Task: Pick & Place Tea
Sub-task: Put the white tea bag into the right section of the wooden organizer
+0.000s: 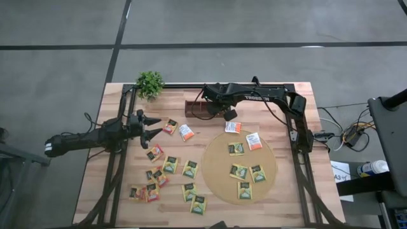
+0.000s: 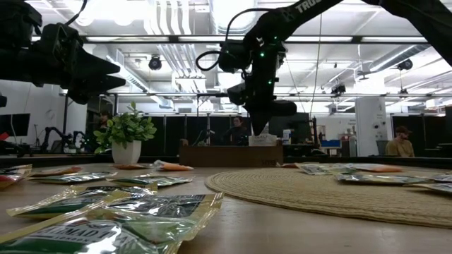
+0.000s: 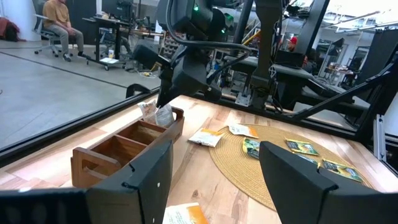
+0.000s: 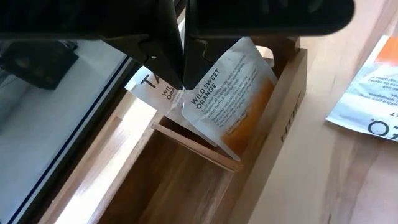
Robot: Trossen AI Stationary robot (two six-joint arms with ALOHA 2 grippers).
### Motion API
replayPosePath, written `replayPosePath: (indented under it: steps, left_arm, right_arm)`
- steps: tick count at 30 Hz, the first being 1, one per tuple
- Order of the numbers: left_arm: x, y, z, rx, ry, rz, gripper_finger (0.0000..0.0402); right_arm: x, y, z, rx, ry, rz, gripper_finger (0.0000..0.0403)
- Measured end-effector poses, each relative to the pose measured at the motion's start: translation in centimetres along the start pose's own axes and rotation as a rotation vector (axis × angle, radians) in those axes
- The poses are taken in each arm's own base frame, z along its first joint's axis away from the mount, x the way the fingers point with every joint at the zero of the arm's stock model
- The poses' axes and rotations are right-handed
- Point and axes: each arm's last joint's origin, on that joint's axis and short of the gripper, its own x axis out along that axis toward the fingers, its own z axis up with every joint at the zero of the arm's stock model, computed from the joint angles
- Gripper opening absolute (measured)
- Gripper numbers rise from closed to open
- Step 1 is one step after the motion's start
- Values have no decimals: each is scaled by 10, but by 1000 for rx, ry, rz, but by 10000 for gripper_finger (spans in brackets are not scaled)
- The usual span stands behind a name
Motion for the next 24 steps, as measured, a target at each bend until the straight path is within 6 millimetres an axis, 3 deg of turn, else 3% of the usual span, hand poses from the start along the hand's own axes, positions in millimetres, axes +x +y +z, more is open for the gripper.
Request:
replayPosePath:
  steps: [7,16,24]
  left_arm:
    - [0,0,0,0,0,0,233]
    - [0,0,0,0,0,0,233]
    - [0,0,0,0,0,0,233]
  right_arm:
    - [0,-1,-1,7,1,-6,27]
    - [0,-7,-7,65,-3,-13,132]
    - [-23,-11,-13,188,-48,-56,212]
